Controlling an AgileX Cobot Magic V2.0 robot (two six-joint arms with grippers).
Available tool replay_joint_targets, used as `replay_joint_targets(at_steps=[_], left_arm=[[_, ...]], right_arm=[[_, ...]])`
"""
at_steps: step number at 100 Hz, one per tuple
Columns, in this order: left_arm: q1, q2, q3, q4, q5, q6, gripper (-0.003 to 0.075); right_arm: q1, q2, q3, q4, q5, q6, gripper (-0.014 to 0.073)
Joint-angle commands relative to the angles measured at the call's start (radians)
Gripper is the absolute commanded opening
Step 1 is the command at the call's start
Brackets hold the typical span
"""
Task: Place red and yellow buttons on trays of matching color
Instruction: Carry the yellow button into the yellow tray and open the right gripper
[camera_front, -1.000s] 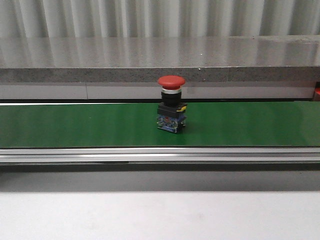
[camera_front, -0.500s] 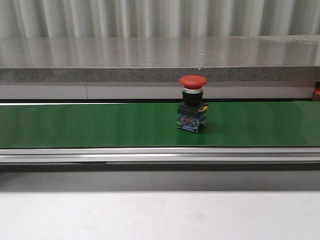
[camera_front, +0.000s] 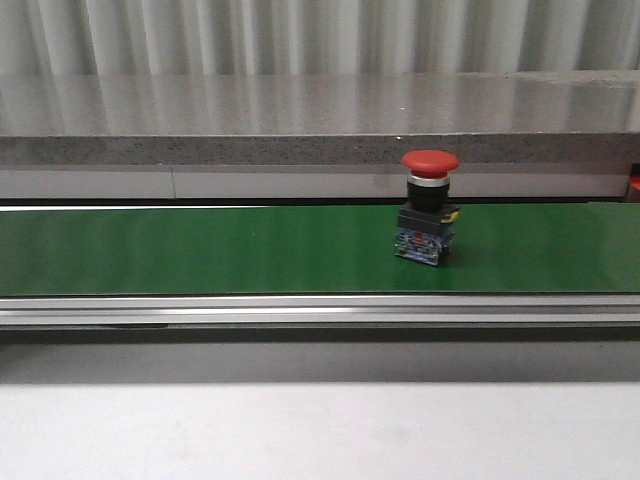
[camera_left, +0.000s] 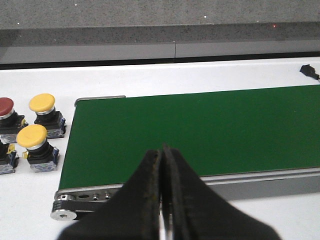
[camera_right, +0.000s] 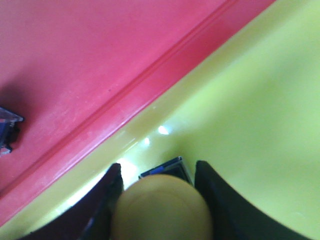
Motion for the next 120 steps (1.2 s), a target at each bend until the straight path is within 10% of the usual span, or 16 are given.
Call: replay_joint_targets(at_steps=[1,21,47,120], left_arm=[[-0.007,0.005,-0.030,0.002,-0.078,-0.004,-0.0020],[-0.007,0.005,-0.030,0.002,-0.078,-0.004,-0.0020],[-0.007,0.005,-0.030,0.002,-0.078,-0.004,-0.0020],[-0.007,0.005,-0.030,0.002,-0.078,-0.004,-0.0020]], right_arm=[[-0.005,-0.028,-0.023,0.012,-0.018,-0.003,0.0079],[-0.005,-0.011,-0.023,0.012,-0.003,-0.003,0.0161],[-0.005,-0.018,-0.024,0.012,0.009,-0.003,0.0597],[0.144,-0.396,-0.024,0.047,0.047,-0.041,0.0603]])
